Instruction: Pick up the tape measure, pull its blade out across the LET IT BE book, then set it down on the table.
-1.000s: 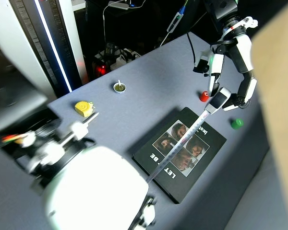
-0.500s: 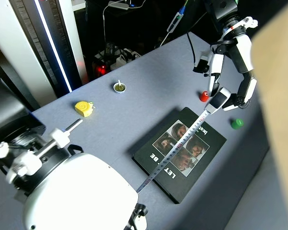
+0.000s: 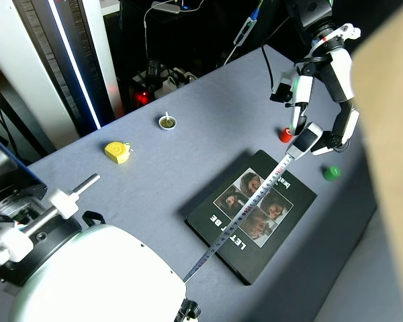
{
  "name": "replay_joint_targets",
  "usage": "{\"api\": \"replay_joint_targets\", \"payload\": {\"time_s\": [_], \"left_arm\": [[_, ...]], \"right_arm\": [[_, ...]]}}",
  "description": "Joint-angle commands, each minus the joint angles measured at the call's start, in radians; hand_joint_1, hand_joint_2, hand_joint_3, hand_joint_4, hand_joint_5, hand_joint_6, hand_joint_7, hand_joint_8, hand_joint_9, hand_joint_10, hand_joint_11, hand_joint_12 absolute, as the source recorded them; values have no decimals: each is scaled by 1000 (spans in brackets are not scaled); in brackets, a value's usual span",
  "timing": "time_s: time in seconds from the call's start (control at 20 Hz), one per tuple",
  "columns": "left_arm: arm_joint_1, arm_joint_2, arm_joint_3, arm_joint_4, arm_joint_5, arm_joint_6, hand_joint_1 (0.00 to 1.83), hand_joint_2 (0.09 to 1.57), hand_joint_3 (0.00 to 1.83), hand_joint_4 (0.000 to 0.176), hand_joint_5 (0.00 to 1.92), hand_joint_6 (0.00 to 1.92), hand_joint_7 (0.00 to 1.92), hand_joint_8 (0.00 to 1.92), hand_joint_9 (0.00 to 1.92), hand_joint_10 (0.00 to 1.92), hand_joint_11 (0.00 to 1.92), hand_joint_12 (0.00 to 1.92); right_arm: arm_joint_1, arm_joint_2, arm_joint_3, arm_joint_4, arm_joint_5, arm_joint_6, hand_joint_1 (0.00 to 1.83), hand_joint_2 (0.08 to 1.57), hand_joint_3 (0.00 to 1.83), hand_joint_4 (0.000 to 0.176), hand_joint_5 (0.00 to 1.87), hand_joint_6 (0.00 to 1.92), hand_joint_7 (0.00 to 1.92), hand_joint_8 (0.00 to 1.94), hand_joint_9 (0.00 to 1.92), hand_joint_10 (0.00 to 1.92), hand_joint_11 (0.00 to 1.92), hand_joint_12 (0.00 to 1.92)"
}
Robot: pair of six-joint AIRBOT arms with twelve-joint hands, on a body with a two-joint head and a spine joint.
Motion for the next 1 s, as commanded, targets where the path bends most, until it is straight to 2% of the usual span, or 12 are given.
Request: {"api": "replay_joint_targets", "payload": {"time_s": [0.0, 0.15, 0.2, 0.25, 0.4, 0.65, 0.7, 0.75, 0.8, 0.85, 0.9, 0.95], "left_arm": [[-4, 13, 8, 23, -102, 2, 1359, 1174, 0, 0, 815, 1076, 852, 1231, 801, 1419, 723, 1334], [-5, 13, 9, 23, -101, 2, 1359, 1176, 0, 0, 800, 1070, 864, 1236, 796, 1421, 715, 1334], [-6, 13, 10, 25, -101, 2, 1358, 1181, 1, 0, 777, 1092, 867, 1243, 783, 1432, 713, 1339], [-7, 13, 10, 31, -101, 2, 1357, 1182, 1, 0, 772, 1098, 868, 1243, 780, 1435, 712, 1341], [-14, 12, 11, 37, -101, 26, 1359, 1175, 0, 0, 807, 1074, 866, 1231, 792, 1421, 726, 1343], [-28, 12, 14, 5, -90, 49, 1360, 1171, 0, 0, 817, 1065, 869, 1219, 803, 1410, 745, 1340], [-28, 12, 14, 4, -90, 50, 1356, 1180, 1, 0, 806, 1105, 843, 1243, 779, 1432, 716, 1332], [-28, 12, 14, 1, -91, 50, 1356, 1180, 1, 0, 817, 1103, 835, 1245, 777, 1435, 716, 1333], [-29, 12, 14, -7, -91, 50, 1356, 1181, 0, 0, 810, 1099, 830, 1249, 789, 1434, 718, 1335], [-29, 12, 14, -15, -92, 51, 1356, 1181, 0, 0, 810, 1099, 830, 1249, 789, 1434, 718, 1335], [-29, 12, 14, -12, -96, 51, 1357, 1181, 0, 0, 792, 1101, 848, 1244, 789, 1434, 717, 1336], [-30, 12, 13, -11, -96, 51, 1357, 1181, 0, 0, 792, 1101, 848, 1244, 789, 1434, 717, 1336]], "right_arm": [[5, 15, 10, -69, 44, -12, 1194, 1163, 0, 1, 853, 1119, 937, 1140, 843, 866, 631, 1387], [4, 13, 9, -69, 42, -7, 1196, 1163, 0, 0, 847, 1120, 943, 1139, 844, 862, 623, 1380], [5, 10, 8, -69, 42, -5, 1325, 1158, 3, 0, 838, 1101, 943, 1079, 804, 1280, 634, 1384], [6, 9, 6, -69, 41, -3, 1221, 1165, 3, 0, 837, 1128, 936, 1140, 786, 1064, 627, 1383], [11, 7, 2, -69, 39, 2, 1197, 1162, 1, 0, 847, 1121, 945, 1132, 838, 876, 637, 1366], [-11, -10, -3, -68, 47, 11, 1200, 1162, 1, 0, 840, 1112, 952, 1139, 838, 854, 628, 1359], [-17, -13, -7, -68, 49, 11, 1211, 1196, 0, 0, 760, 1211, 901, 1207, 725, 1053, 581, 1411], [-21, -14, -10, -68, 50, 12, 1175, 1211, 0, 0, 727, 1278, 882, 1236, 752, 803, 550, 1386], [-23, -14, -14, -68, 49, 13, 1002, 1211, 0, 0, 570, 634, 694, 610, 661, 511, 408, 1294], [-26, -15, -18, -68, 47, 19, 1002, 1211, 0, 0, 570, 634, 694, 610, 661, 511, 408, 1294], [-27, -16, -22, -68, 47, 19, 792, 1174, 0, 0, 480, 81, 498, 58, 482, 127, 190, 1111], [-26, -16, -25, -68, 47, 20, 792, 1174, 0, 0, 480, 81, 498, 58, 482, 127, 190, 1111]]}}
